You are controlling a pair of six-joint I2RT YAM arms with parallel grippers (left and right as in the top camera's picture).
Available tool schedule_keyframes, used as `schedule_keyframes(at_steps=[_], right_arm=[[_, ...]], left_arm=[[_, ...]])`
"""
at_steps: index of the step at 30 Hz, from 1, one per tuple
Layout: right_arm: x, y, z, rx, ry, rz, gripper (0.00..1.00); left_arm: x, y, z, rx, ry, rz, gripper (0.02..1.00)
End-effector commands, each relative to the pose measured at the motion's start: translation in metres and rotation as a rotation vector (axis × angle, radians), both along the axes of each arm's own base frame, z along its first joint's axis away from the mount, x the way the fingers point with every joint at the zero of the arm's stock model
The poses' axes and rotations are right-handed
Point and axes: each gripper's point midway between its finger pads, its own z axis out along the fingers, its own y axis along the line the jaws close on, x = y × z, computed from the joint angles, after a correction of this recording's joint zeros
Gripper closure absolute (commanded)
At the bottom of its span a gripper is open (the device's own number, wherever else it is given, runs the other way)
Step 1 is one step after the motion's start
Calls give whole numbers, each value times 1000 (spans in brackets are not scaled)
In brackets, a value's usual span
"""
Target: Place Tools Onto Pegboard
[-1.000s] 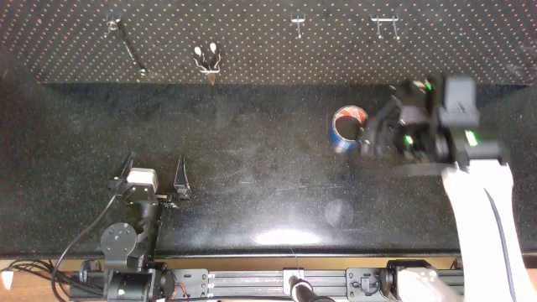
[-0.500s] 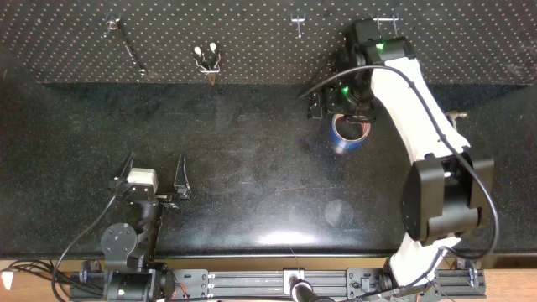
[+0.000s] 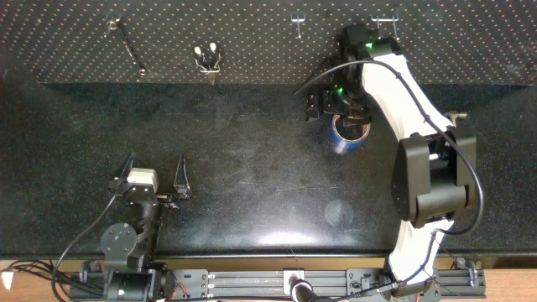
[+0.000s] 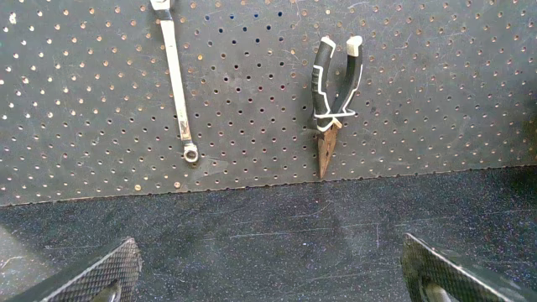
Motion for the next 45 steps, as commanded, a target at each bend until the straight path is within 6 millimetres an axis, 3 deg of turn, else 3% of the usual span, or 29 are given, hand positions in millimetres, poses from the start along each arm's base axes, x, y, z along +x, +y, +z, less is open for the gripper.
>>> schedule_keyframes(at_steps=[1, 2, 4, 9, 11, 15, 18, 21, 23, 24, 25, 29, 31, 36, 39, 42, 45], right_arm=[[-15, 7, -37, -26, 105, 50, 9], [-15, 8, -38, -27, 109, 52, 9], [-18, 9, -41, -29, 121, 55, 119], [-25, 7, -44, -34, 148, 55, 152], [-29, 6, -45, -36, 159, 59, 235], [-38, 4, -47, -41, 190, 69, 235], [-30, 6, -36, -23, 119, 111, 235], [-6, 12, -26, -2, -6, 114, 224], [5, 16, -15, 10, -77, 117, 137], [10, 17, -5, 16, -115, 116, 38], [13, 18, 7, 23, -153, 116, 36], [14, 18, 53, 41, -262, 115, 34], [6, 16, 62, 40, -255, 115, 36], [-9, 14, 57, 29, -189, 118, 36], [-23, 18, 40, 19, -155, 168, 36], [-17, 18, 15, 7, -205, 171, 36], [-5, 19, 6, 15, -264, 160, 36]], left_arm=[[0, 0, 0, 9, -1, 2, 23], [0, 0, 0, 9, -1, 2, 23], [0, 0, 0, 9, -1, 2, 23], [0, 0, 0, 9, -1, 2, 23], [0, 0, 0, 9, -1, 2, 23], [0, 0, 0, 9, -2, 2, 23], [0, 0, 0, 9, -1, 2, 25], [0, 0, 0, 9, -1, 2, 23], [0, 0, 0, 9, -1, 2, 23], [0, 0, 0, 9, -1, 2, 20], [0, 0, 0, 9, -1, 2, 23], [0, 0, 0, 9, -1, 2, 20], [0, 0, 0, 9, -2, 2, 23], [0, 0, 0, 9, -1, 2, 23], [0, 0, 0, 9, -1, 2, 23], [0, 0, 0, 9, -1, 2, 23], [0, 0, 0, 9, -2, 2, 23]])
